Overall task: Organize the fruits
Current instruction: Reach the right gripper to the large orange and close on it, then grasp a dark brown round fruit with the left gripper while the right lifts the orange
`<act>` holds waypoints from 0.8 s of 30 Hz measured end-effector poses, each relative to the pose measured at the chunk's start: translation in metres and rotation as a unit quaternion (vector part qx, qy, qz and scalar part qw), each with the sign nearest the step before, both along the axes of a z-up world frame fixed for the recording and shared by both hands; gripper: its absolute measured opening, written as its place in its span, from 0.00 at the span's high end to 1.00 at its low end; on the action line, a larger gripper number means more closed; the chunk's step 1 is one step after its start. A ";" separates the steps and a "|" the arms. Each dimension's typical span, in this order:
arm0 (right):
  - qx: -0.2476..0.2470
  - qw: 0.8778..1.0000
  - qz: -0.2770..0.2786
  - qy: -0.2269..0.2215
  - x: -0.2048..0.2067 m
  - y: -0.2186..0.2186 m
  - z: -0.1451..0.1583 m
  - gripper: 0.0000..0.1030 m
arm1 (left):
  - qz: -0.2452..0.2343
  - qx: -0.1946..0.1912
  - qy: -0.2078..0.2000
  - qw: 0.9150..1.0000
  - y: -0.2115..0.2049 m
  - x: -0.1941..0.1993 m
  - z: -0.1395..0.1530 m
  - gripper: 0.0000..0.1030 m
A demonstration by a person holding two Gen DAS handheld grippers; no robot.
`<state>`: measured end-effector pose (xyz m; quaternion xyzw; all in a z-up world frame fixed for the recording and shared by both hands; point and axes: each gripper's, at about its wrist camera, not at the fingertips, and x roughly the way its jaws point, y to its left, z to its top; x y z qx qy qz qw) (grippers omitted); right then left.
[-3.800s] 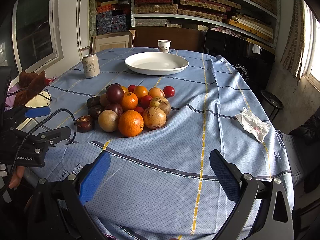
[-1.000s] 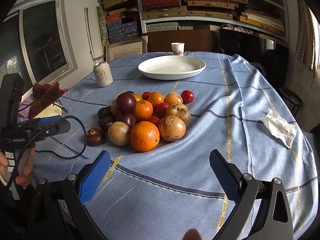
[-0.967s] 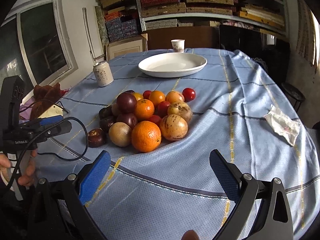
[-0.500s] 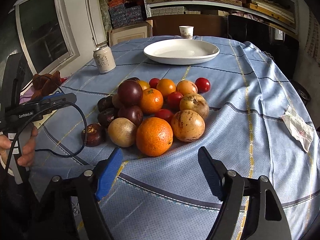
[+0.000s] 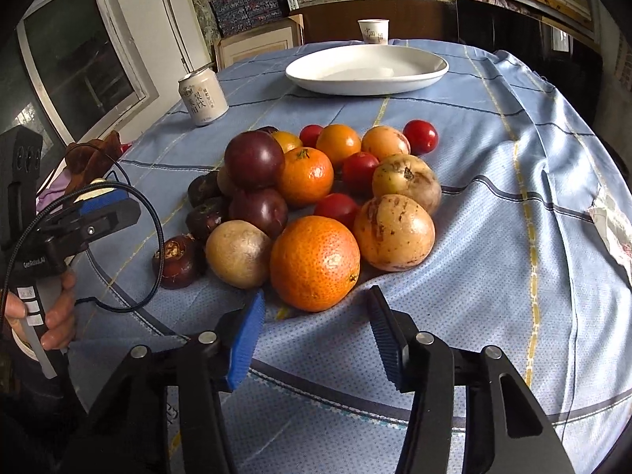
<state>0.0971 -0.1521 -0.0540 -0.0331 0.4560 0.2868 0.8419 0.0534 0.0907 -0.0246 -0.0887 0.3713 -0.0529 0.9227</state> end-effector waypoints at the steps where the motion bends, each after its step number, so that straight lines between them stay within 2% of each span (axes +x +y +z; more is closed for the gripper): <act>1: 0.001 1.000 -0.001 0.001 0.001 0.000 0.002 0.48 | 0.001 -0.002 -0.002 1.000 0.001 -0.001 0.001 0.04; 7: 0.000 1.000 -0.006 0.020 0.012 0.002 0.005 0.48 | 0.007 -0.002 -0.002 1.000 0.002 -0.003 -0.001 0.04; 10: 0.016 0.999 -0.006 0.034 0.018 0.000 0.004 0.55 | 0.007 0.003 -0.005 1.000 0.001 -0.004 0.000 0.04; 13: 0.031 0.999 -0.010 0.037 0.022 -0.002 0.001 0.57 | 0.008 0.007 -0.004 1.000 0.000 -0.004 0.001 0.04; 17: 0.042 0.999 -0.012 0.002 0.011 -0.009 0.007 0.58 | 0.009 0.003 0.001 1.000 0.005 -0.003 0.007 0.04; 22: 0.084 0.996 -0.008 -0.042 -0.018 -0.046 0.026 0.58 | 0.005 0.018 0.013 1.000 0.004 -0.002 0.012 0.04; 24: 0.114 0.992 -0.007 -0.047 -0.029 -0.065 0.035 0.58 | -0.005 0.019 0.019 1.000 -0.002 0.000 0.009 0.04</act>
